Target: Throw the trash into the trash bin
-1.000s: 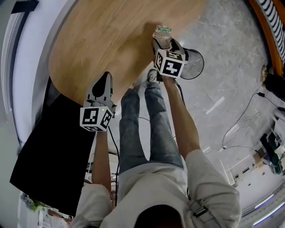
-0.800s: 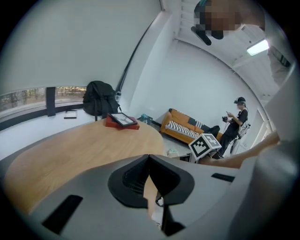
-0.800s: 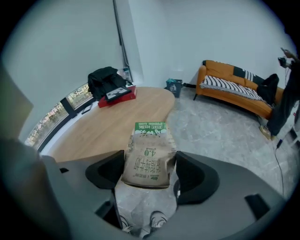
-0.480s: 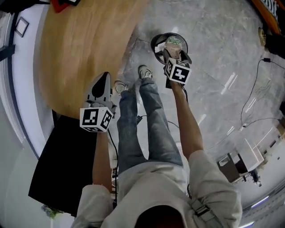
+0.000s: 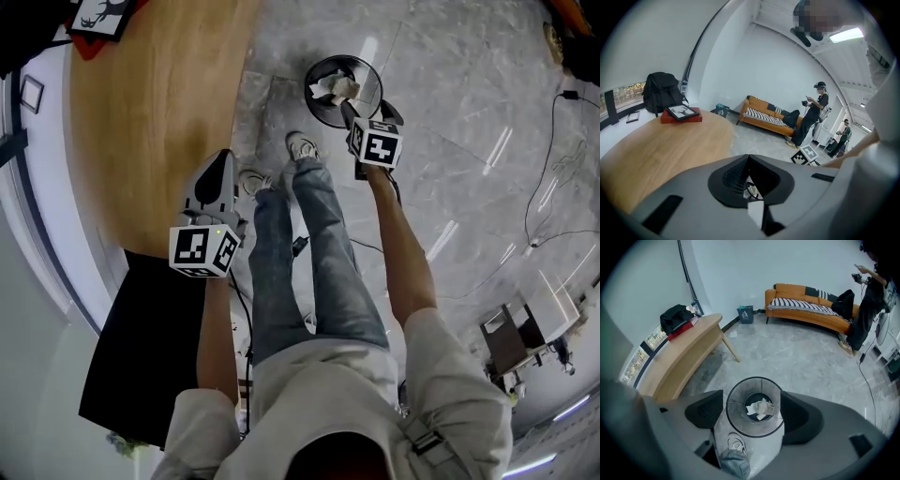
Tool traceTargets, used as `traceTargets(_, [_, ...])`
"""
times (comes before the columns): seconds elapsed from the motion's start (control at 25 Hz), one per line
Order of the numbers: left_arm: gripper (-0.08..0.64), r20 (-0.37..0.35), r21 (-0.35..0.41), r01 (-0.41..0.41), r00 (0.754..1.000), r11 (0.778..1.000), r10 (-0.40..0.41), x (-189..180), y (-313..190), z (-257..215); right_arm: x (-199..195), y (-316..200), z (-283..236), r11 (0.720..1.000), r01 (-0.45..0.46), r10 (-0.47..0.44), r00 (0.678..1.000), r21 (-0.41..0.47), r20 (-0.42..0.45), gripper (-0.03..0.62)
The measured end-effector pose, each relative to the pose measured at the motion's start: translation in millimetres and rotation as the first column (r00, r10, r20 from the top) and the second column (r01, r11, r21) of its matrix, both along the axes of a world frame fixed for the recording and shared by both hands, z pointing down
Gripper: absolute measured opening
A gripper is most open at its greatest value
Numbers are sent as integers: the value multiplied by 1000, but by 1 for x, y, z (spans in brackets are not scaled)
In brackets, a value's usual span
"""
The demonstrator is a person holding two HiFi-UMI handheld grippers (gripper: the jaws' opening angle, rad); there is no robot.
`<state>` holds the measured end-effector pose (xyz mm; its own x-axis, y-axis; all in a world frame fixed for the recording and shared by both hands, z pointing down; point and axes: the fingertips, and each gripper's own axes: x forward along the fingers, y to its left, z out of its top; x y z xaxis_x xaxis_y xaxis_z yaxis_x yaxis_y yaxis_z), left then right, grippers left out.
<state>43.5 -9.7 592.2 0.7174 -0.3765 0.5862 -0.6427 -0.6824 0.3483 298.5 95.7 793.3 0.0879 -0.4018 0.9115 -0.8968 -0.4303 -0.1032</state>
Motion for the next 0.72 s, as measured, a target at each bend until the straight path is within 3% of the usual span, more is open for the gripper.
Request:
traceTargets(0.36, [18,-7,11,31,1000,999,-31,3,-3,-8,-10,-19,-18,993,120,-120,993,21,-13,362])
traceTargets(0.4, [17,-8,13,39,999,999,-39,-1,-4,-9,-13,-22,-21,991,131,-130,991,22,-20,329])
traceTargets(0.48, [17,-10,20,58,998,998,-58,-10,-6,-13,-19,-28,-27,988,152,-150,987,21,-48,113])
traceTargets(0.52, [18,-11,24,71,997,997,-70,-15,-8,-15,-24,-32,-30,986,166,-164,985,25,-54,77])
traceTargets(0.72, [18,-12,43,155,988,987,-154,-51,-13,-24,-67,-52,-37,962,269,-269,963,51,3,38])
